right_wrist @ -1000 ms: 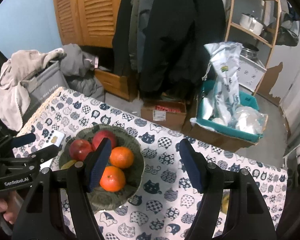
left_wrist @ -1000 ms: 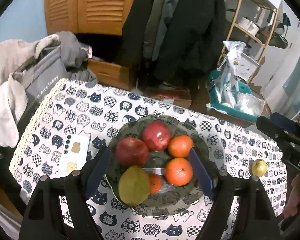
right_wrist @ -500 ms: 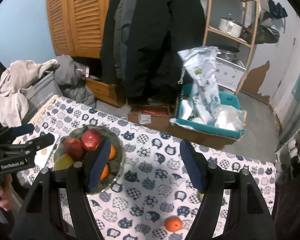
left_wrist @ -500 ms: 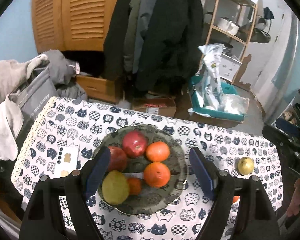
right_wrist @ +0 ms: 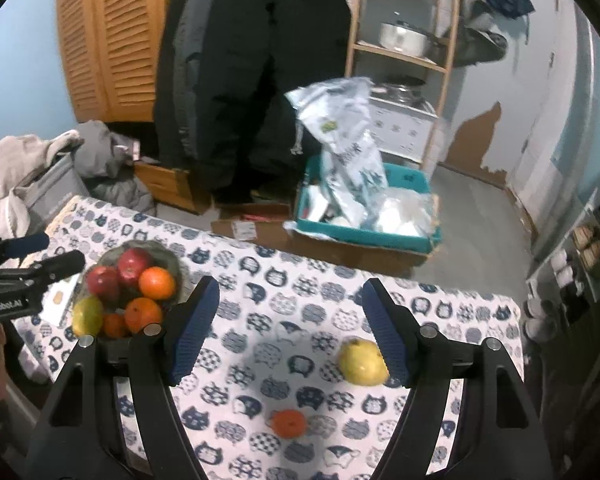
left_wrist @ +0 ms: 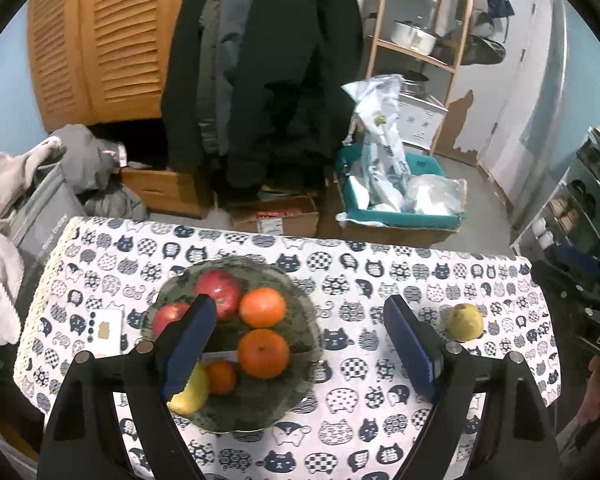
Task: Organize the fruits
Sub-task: 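Withdraw both tools from the bowl toward the remaining pear and orange, then grasp the yellow pear with the right tool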
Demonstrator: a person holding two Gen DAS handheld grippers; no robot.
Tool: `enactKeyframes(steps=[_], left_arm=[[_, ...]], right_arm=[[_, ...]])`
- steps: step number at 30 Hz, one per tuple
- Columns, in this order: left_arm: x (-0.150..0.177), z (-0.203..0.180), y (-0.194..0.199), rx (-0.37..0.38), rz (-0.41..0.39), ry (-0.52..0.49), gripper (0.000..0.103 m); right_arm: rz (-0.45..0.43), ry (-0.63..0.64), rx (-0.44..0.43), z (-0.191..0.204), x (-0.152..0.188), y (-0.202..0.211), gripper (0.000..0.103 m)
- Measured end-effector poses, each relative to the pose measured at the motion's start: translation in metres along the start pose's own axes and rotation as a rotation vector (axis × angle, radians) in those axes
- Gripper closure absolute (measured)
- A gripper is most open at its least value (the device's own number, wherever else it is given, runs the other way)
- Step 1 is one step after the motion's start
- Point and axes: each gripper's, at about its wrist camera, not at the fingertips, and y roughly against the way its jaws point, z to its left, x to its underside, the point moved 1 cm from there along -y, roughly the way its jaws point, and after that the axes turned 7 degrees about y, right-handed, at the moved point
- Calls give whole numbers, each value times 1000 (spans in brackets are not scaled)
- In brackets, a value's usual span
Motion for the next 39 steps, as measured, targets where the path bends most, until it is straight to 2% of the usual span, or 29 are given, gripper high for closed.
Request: enactKeyframes(steps=[11,23,30,39], left_arm=[[5,-47,-18,25,35,-69,16],[14,-83,-48,27,91,-125,15],[26,-95,-83,18,161,-154,15],[44,-103,-134,-16,255,-181,15]], right_arm=[[52,-85,52,-50,32,-3,28],[121,-152,51,-84,59,-24,25],[200,-190,35,-99,76,-57,25],[326,-194,-11,-100,101,-120,25]])
